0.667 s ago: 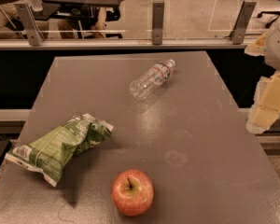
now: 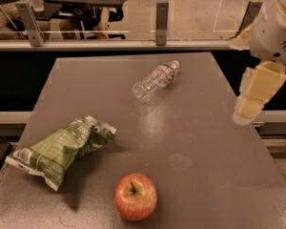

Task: Pick green jalapeno chip bag

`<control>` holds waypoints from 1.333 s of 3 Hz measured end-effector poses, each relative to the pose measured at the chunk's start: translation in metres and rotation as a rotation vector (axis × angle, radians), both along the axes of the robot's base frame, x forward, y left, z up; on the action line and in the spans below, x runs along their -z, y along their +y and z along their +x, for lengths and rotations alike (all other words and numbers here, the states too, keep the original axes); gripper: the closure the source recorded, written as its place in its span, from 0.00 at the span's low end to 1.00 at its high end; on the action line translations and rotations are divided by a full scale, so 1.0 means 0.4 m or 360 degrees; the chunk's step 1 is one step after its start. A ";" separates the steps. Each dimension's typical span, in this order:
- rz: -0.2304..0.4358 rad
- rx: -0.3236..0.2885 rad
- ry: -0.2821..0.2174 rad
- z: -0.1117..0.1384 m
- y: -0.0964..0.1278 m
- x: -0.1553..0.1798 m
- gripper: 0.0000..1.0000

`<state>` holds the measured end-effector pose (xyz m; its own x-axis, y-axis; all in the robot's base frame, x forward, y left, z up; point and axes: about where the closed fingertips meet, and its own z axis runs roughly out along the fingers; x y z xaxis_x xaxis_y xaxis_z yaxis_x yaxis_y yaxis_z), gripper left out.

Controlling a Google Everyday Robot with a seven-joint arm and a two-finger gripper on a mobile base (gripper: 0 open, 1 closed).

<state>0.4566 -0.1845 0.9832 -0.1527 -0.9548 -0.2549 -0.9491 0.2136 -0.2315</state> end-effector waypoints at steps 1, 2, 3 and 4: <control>0.0084 -0.0201 -0.0029 0.050 0.149 -0.017 0.00; 0.0111 -0.0508 -0.0079 0.060 0.370 -0.021 0.00; 0.0083 -0.0724 -0.0058 0.034 0.524 0.024 0.00; 0.0040 -0.0951 0.0009 0.007 0.652 0.108 0.00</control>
Offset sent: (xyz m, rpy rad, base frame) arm 0.0240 0.2342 0.0042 0.0766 -0.0547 0.5232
